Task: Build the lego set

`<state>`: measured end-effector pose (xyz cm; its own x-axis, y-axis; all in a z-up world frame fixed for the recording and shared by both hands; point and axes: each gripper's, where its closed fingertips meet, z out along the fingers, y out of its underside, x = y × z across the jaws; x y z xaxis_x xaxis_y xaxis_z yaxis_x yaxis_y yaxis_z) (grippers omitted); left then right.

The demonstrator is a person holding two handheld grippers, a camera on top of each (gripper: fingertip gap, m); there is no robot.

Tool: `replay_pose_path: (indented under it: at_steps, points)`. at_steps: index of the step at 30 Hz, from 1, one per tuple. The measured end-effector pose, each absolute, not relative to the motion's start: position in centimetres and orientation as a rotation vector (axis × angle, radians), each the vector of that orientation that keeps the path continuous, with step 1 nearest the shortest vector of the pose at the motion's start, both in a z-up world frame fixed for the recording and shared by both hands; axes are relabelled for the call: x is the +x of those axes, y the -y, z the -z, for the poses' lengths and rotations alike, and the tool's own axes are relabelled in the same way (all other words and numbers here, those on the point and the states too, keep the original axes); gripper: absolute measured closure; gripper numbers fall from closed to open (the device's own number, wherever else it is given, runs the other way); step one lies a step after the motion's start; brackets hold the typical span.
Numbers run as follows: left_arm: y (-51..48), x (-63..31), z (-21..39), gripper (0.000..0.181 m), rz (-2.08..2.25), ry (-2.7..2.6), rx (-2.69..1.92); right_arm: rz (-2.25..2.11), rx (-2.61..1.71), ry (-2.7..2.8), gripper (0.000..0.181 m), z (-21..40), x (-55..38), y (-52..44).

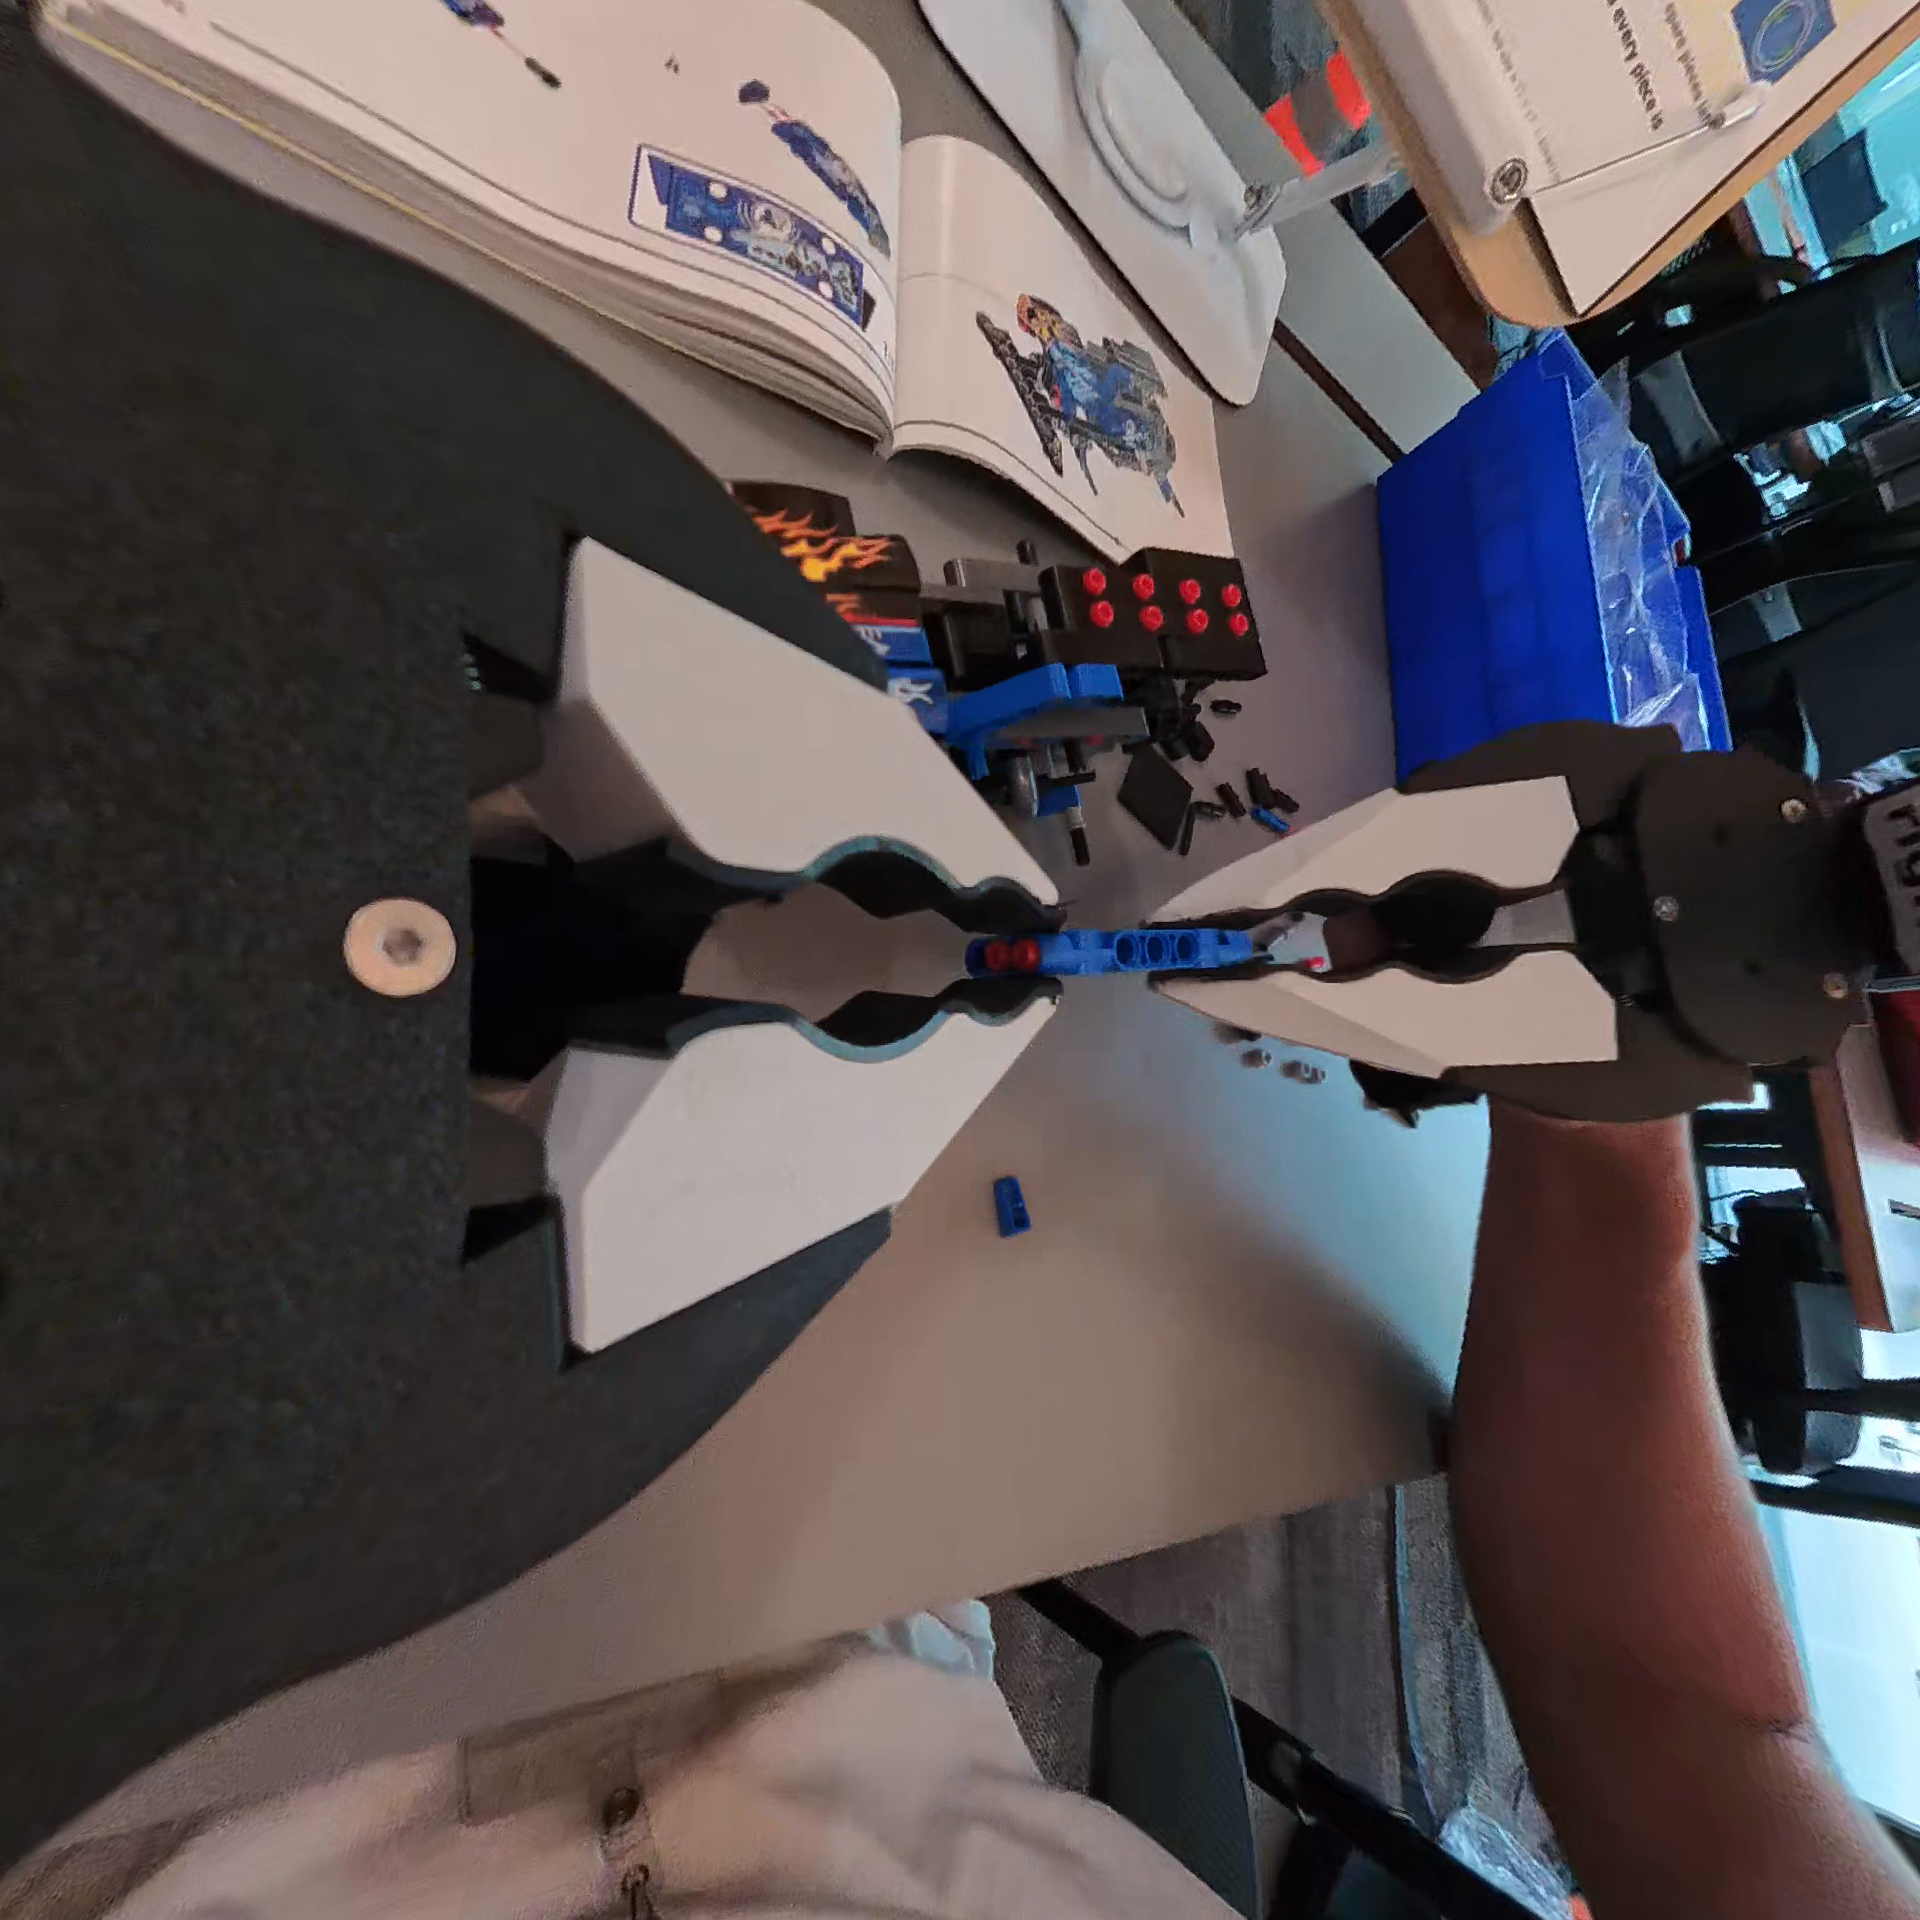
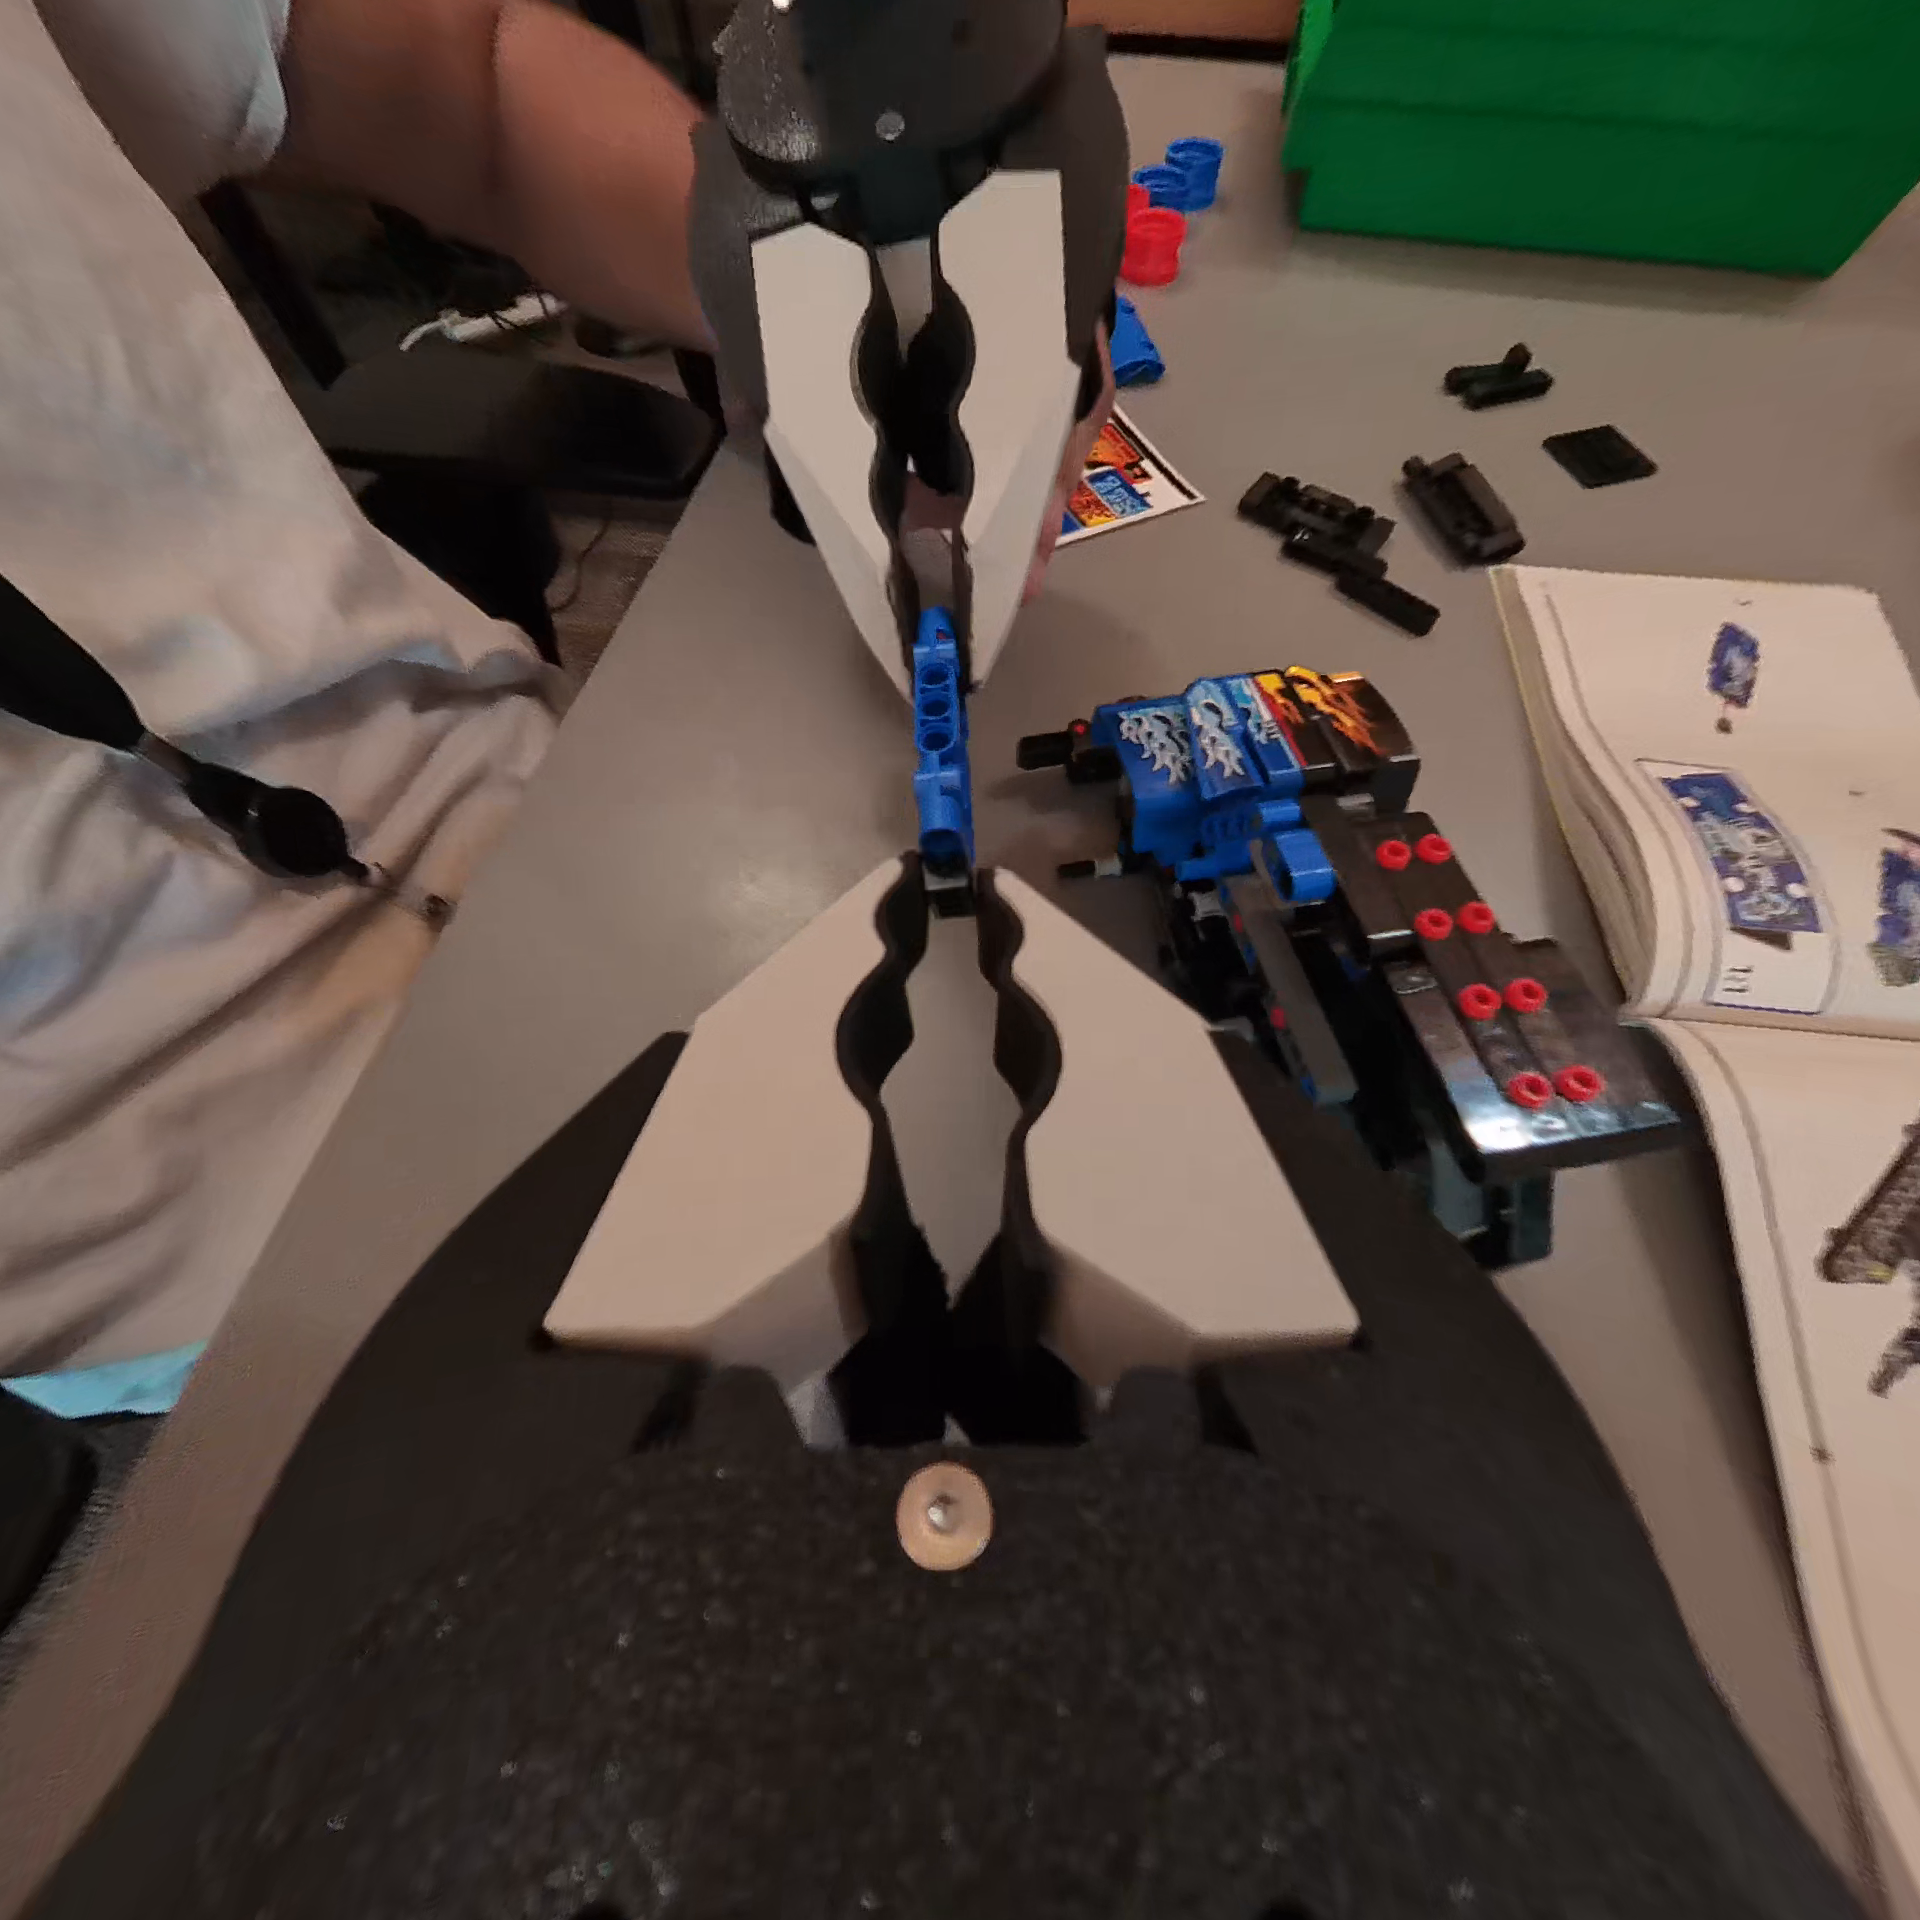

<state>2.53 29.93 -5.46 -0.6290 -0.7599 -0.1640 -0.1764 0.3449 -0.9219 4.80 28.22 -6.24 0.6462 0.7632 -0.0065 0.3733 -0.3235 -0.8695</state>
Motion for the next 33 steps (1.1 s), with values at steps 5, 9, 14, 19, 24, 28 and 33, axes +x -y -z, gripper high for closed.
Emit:
replay_pose_path:
  at_steps: [5, 9, 14, 19, 24, 28, 33]
  points:
    - [-30.5, 4.3, 6.2, 0.173, 1.166, -2.080, -0.780, -0.438, -1.914, 0.829, 0.174, 6.9, 6.6, -28.8]
    - [-29.6, 4.3, 5.6, 0.173, 1.192, -2.045, -0.704, -0.493, -1.909, 0.796, 0.174, 7.6, 6.5, -27.7]
    - [-30.0, 4.6, 5.2, 0.175, 1.242, -2.021, -0.764, -0.537, -1.866, 0.740, 0.174, 7.0, 7.0, -28.2]
    - [-30.5, 4.3, 6.1, 0.174, 1.265, -1.991, -0.715, -0.551, -1.817, 0.732, 0.174, 6.3, 6.7, -28.4]
    - [-30.9, 4.4, 6.2, 0.175, 1.342, -1.980, -0.782, -0.571, -1.815, 0.699, 0.174, 6.4, 7.1, -28.5]
    - [-31.1, 4.3, 6.1, 0.176, 1.344, -2.007, -0.814, -0.604, -1.817, 0.669, 0.174, 6.5, 7.1, -28.7]
    - [-31.3, 4.0, 6.4, 0.176, 1.335, -2.041, -0.812, -0.596, -1.846, 0.655, 0.174, 6.9, 7.0, -28.9]
